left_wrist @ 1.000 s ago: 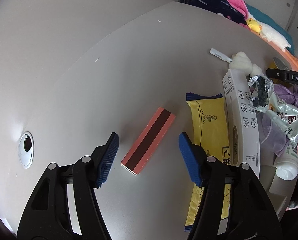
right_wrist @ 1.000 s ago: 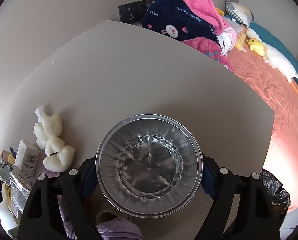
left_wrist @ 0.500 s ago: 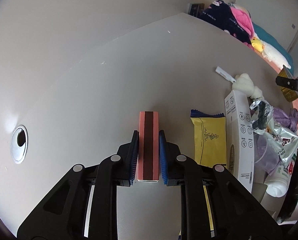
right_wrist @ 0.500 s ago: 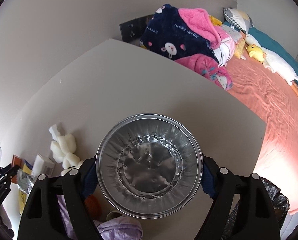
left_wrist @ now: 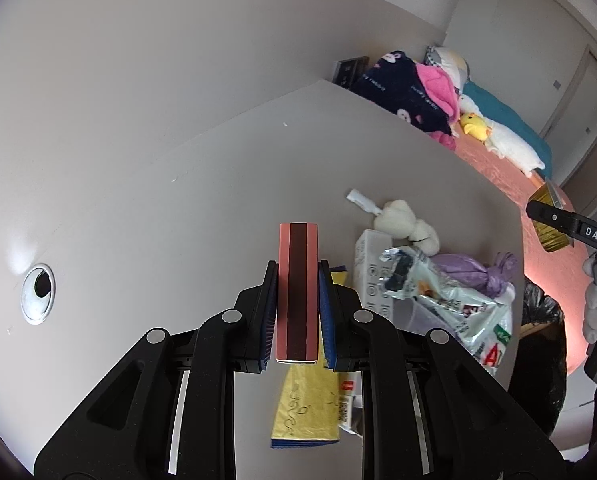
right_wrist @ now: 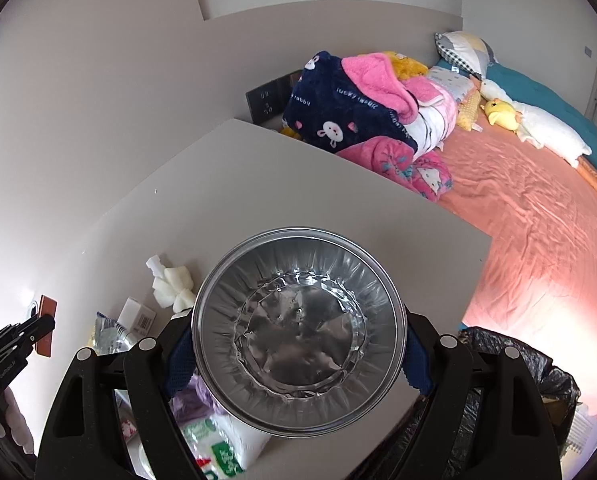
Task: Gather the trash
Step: 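Carry both items to the black trash bag while the right tool releases the bowl inside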
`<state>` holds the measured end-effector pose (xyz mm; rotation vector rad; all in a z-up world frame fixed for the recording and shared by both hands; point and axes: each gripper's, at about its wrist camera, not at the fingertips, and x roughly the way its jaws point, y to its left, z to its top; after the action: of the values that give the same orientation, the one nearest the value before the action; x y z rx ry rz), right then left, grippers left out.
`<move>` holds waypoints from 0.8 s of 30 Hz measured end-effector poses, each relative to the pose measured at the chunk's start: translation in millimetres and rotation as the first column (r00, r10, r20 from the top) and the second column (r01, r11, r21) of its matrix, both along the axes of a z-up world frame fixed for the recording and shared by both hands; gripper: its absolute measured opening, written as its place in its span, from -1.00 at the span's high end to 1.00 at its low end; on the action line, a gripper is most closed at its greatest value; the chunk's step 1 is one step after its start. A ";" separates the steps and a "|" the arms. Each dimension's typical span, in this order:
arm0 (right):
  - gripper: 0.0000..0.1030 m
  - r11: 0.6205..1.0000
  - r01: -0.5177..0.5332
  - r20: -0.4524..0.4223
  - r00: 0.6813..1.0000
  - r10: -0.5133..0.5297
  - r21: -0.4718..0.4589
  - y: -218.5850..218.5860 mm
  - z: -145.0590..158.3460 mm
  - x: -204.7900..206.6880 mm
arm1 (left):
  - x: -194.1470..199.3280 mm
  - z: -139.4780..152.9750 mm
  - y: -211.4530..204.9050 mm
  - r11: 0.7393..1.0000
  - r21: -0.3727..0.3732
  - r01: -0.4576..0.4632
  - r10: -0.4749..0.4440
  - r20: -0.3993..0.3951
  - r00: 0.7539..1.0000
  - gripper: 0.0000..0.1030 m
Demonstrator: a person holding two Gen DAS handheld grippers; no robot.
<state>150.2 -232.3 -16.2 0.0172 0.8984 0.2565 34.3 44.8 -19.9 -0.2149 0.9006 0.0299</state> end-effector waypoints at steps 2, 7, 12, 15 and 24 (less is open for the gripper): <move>-0.60 1.000 0.006 0.009 1.000 -0.006 0.007 -6.8 3.7 -7.9 | 2.4 5.5 -12.6 1.000 -0.003 0.021 -0.021 0.008 1.000 0.64; -0.60 0.999 0.028 0.030 0.999 -0.029 0.030 -27.2 12.1 -29.9 | -4.8 18.8 -41.1 0.997 -0.001 0.077 -0.076 0.028 0.997 0.64; -0.60 0.997 0.060 0.046 0.997 -0.062 0.054 -49.1 18.5 -47.9 | -6.3 31.6 -74.2 0.989 0.001 0.147 -0.147 0.047 0.988 0.64; -0.60 0.994 0.081 0.056 0.995 -0.085 0.069 -64.6 22.4 -59.5 | -3.2 38.5 -96.2 0.981 -0.002 0.193 -0.193 0.057 0.980 0.64; -0.60 0.983 0.160 0.086 0.982 -0.168 0.091 -116.1 32.0 -91.6 | 2.3 48.6 -164.3 0.942 -0.020 0.336 -0.333 0.073 0.940 0.64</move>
<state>58.7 -348.4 15.7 0.1552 0.7877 0.1395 36.6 -119.6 28.6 -0.0892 0.8593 -0.3072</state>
